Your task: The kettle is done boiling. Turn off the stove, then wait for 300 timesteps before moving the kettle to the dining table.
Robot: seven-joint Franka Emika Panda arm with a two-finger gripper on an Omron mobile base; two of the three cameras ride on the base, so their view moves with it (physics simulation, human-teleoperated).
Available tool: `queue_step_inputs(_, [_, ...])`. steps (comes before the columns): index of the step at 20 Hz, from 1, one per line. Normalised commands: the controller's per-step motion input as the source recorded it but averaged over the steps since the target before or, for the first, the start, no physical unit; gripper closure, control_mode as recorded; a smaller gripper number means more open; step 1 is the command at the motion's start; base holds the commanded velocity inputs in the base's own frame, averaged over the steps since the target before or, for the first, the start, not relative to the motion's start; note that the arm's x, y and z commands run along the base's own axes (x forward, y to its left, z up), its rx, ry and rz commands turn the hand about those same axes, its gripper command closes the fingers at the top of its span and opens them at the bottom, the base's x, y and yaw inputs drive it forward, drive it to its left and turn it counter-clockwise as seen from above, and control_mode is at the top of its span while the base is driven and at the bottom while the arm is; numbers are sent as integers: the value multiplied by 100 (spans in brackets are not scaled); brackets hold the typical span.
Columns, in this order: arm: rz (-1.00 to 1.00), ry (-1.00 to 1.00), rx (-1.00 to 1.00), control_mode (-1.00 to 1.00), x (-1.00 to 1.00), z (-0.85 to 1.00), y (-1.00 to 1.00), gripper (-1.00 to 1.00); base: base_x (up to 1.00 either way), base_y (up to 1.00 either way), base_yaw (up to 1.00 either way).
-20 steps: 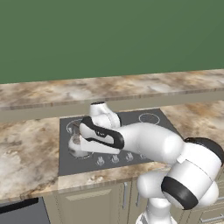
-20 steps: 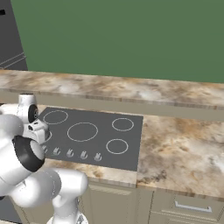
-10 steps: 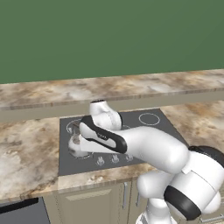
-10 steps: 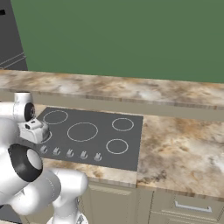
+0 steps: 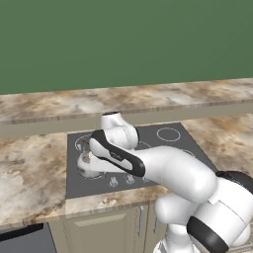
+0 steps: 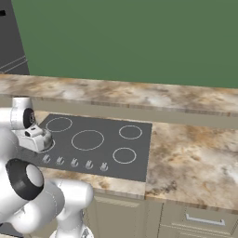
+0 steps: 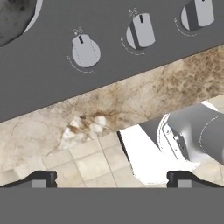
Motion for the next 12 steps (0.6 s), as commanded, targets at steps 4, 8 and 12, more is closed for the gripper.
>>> queue_step_inputs(4, [3,0,0,-100,0,5,0,-100,0,0,0])
queue_step_inputs(8, [4,-1,0,-100,0,7,0,-100,0,0,0])
queue_step_inputs(12, [5,-2,0,-100,0,9,0,-100,0,0,0])
